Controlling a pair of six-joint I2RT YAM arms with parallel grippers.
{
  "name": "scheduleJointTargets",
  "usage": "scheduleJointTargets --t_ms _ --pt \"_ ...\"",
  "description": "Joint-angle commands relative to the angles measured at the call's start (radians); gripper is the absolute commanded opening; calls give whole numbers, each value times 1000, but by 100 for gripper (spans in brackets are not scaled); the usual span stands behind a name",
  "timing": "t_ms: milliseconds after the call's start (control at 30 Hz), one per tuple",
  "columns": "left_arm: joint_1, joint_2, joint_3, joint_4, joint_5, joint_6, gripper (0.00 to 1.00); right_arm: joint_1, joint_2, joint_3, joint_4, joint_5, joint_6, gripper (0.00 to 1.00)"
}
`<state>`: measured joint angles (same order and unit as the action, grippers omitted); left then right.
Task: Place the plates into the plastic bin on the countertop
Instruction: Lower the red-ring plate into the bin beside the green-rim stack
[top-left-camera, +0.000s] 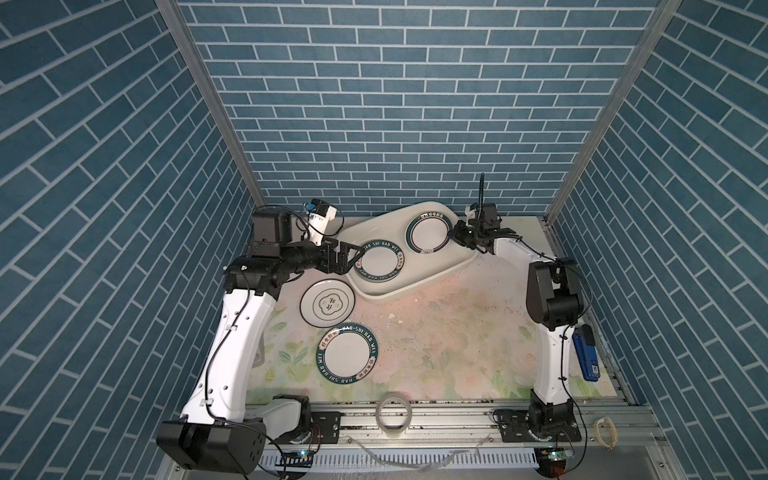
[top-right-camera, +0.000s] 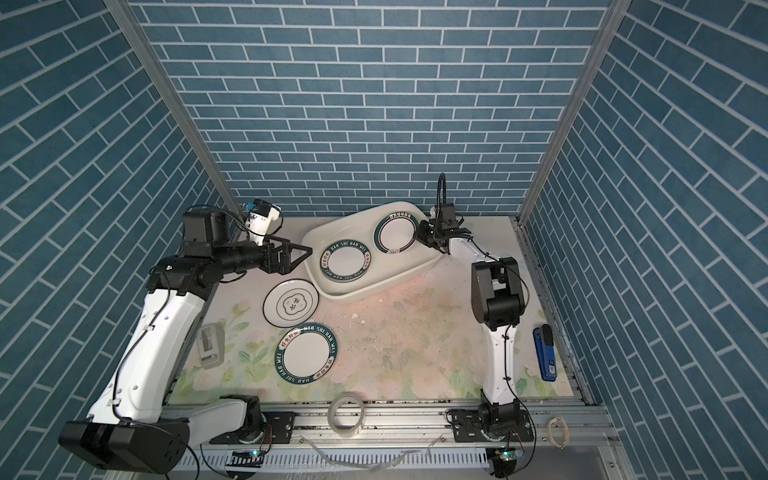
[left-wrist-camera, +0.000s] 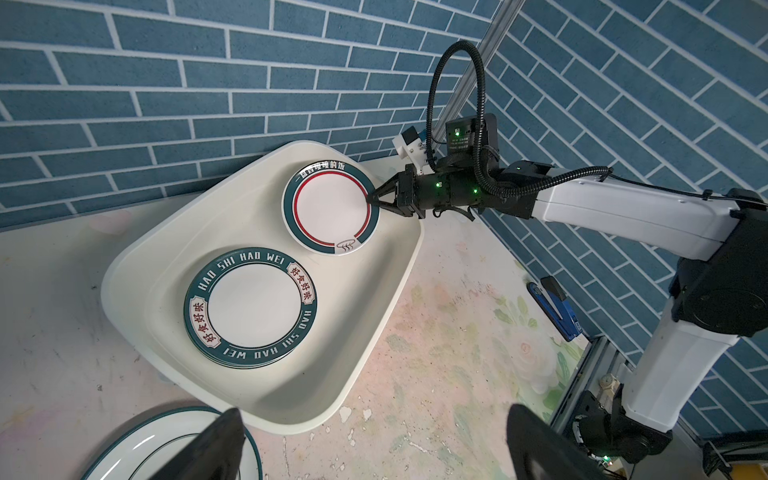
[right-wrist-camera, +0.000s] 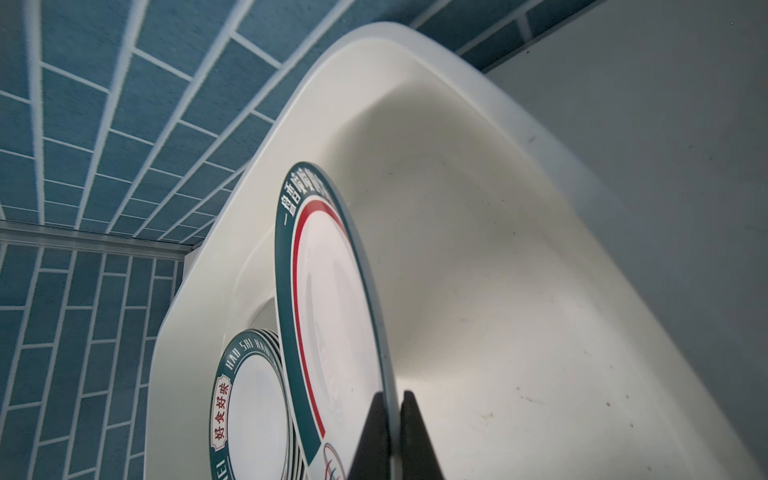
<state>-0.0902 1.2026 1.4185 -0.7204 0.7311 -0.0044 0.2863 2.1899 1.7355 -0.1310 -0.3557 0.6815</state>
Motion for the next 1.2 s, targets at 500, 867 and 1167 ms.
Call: scheduleJointTargets --t_ms 500,867,1167 --pt "0 -6 -7 18 34 4 100 42 136 183 -77 113 7 0" --pt "0 1 -1 16 37 4 100 40 157 193 -75 116 22 0" --pt "0 0 0 16 44 4 99 40 176 195 -78 113 36 0"
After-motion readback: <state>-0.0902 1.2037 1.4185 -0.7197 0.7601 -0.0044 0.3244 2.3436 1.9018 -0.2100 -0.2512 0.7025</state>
